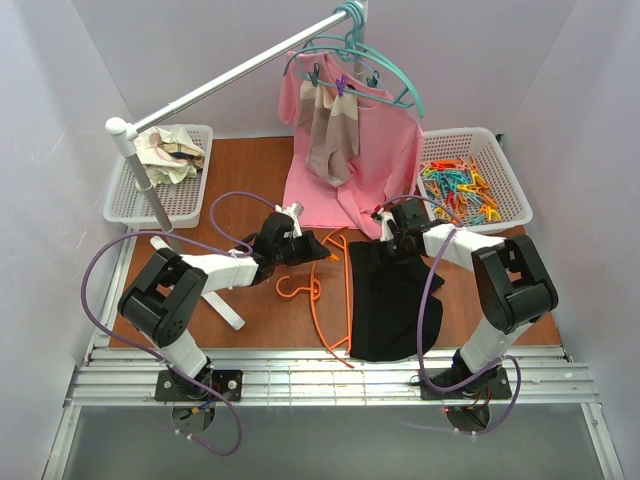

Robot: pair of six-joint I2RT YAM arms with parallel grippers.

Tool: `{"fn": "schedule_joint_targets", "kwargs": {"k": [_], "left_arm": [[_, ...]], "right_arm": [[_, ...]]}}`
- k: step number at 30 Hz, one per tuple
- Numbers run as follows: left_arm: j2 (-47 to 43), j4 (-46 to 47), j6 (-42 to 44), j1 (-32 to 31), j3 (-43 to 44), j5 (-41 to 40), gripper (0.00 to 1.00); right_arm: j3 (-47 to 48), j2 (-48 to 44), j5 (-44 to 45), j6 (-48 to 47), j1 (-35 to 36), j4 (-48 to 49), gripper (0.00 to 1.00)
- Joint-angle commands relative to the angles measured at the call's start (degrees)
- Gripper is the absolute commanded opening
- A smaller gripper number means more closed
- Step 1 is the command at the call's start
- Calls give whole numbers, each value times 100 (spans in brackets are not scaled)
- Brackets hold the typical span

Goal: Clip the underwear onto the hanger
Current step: Adjust the hanger at the center of the board.

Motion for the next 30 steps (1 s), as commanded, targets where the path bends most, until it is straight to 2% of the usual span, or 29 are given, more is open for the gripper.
{"fn": "schedule_joint_targets", "kwargs": {"k": [1, 15, 30], "left_arm": [[36, -158, 191, -39, 178, -205, 0], [466, -194, 305, -48, 468, -232, 0], [265, -229, 227, -48, 301, -697, 0]], "right_arm": [[297, 148, 360, -91, -8, 321, 1], [675, 799, 439, -153, 545, 356, 1], [1026, 589, 623, -100, 633, 58, 1]]}}
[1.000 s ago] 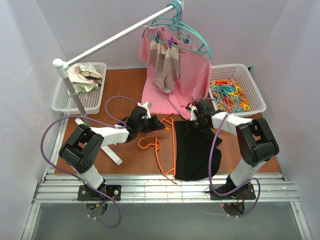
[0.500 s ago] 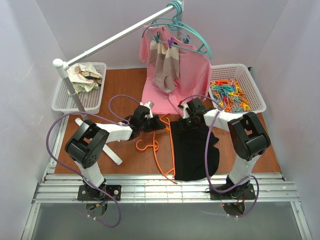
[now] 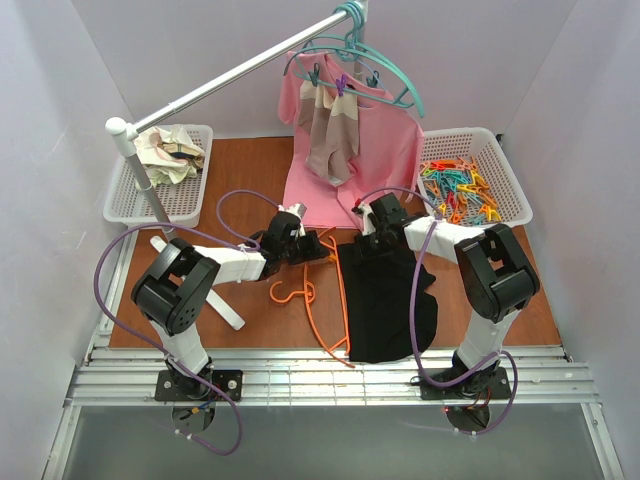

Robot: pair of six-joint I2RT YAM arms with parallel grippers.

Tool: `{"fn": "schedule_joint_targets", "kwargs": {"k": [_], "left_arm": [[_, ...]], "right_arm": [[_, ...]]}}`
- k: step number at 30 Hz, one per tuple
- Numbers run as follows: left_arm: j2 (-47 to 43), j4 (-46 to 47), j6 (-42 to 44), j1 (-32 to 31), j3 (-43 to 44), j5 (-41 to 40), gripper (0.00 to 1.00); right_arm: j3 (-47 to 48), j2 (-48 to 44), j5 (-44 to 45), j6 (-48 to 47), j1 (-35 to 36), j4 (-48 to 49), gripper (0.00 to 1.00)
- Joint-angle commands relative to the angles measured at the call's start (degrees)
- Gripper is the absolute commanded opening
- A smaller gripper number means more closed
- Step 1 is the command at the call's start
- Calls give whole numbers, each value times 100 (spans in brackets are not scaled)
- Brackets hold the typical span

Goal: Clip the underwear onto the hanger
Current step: Adjust the hanger at the center of the board.

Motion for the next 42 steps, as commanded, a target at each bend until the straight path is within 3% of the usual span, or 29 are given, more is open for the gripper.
{"fn": "schedule_joint_targets", "kwargs": {"k": [1, 7, 19, 42], "left_arm": [[-343, -87, 14, -22, -53, -299, 0], [-581, -78, -47, -13, -62, -344, 0], [-1011, -113, -109, -22, -299, -510, 0], [-1302, -280, -74, -31, -273, -765, 0]], "right_arm": [[385, -107, 197, -79, 122, -185, 1], [343, -572, 795, 193, 684, -414, 14], [0, -775, 2315, 1116, 1678, -361, 15], [-211, -266, 2342, 1407, 1968, -220, 13]]}}
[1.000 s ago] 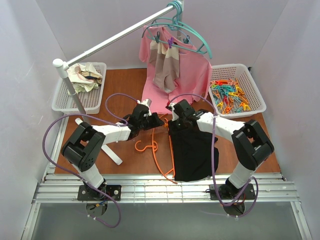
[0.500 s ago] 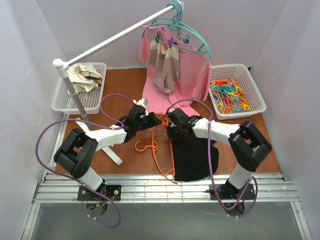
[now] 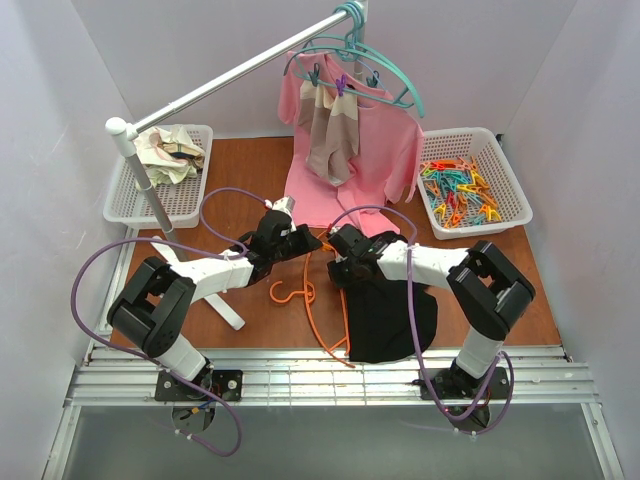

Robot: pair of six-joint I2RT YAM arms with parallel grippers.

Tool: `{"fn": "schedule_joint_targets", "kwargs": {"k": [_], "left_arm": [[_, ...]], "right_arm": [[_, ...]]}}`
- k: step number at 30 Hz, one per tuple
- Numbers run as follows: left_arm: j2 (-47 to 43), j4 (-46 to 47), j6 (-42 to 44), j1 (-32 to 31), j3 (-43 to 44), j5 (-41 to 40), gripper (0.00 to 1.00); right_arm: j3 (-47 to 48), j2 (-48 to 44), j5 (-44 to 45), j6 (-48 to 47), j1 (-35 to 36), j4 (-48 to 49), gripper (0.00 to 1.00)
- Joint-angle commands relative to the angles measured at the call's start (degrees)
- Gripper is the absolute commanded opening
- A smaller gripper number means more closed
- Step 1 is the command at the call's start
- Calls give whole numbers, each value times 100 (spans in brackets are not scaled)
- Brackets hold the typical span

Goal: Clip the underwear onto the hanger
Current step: Adjust the hanger at the center of the board.

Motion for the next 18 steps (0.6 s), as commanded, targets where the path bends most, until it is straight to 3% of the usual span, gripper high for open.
{"fn": "schedule_joint_targets", "kwargs": {"k": [1, 9, 18], "left_arm": [[-314, -99, 33, -22, 33, -191, 0], [-384, -64, -2, -31, 16, -235, 0], [-384, 68, -125, -31, -81, -235, 0]], "right_arm": [[29, 198, 111, 100, 20, 18, 12], [91, 471, -21, 170, 29, -114, 2], [336, 278, -21, 293, 56, -360, 1]]}}
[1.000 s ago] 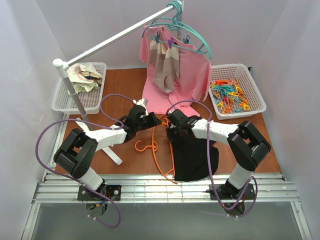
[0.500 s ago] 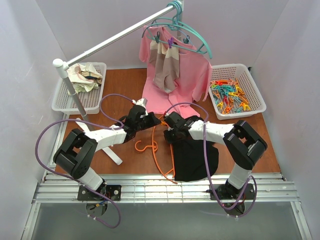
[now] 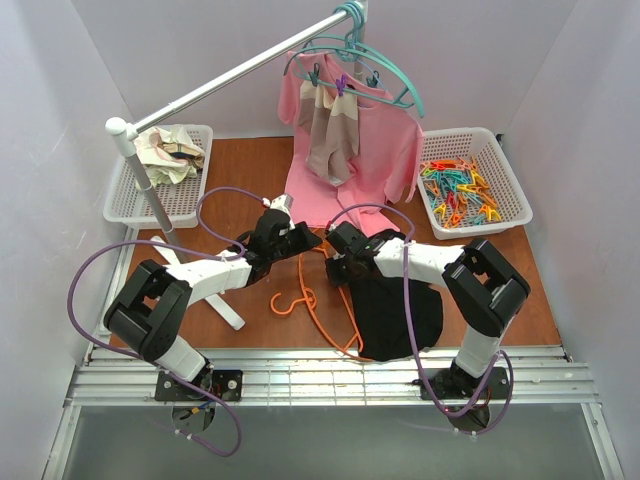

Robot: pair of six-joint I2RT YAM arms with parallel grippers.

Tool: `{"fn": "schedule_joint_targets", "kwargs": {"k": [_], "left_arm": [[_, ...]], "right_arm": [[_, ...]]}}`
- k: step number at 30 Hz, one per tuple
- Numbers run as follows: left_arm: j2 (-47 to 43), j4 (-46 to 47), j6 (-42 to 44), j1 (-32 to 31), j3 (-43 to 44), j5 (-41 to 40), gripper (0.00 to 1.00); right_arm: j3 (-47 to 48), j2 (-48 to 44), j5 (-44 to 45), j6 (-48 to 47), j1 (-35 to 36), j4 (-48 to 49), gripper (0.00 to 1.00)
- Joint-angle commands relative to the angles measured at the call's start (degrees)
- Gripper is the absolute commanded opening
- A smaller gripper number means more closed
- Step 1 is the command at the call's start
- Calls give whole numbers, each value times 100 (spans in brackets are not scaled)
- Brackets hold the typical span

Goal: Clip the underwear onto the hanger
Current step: Adjust the hanger at the center of the board.

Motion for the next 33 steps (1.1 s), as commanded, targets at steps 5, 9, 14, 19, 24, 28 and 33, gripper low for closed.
{"fn": "schedule_joint_targets", "kwargs": {"k": [5, 9, 14, 19, 24, 28, 33], "left_arm": [[-266, 141, -132, -31, -164, -171, 0], [-275, 193, -176, -40, -243, -171, 0], [-319, 211, -176, -48, -279, -136, 0], [-381, 211, -158, -57, -340, -128, 0], [-407, 202, -158, -66, -375, -101, 0], [-398, 220, -167, -66, -375, -92, 0], [-389, 246, -185, -84, -367, -84, 0]], "right_arm": [[362, -88, 161, 276, 51, -701, 1], [371, -273, 257, 417, 51, -824, 1], [397, -396, 415, 540, 60, -973, 1], [353, -598, 582, 654, 51, -1009, 1], [309, -668, 688, 707, 42, -1035, 1], [151, -721, 723, 707, -54, -1035, 1], [11, -757, 741, 672, -168, -1009, 1]]}}
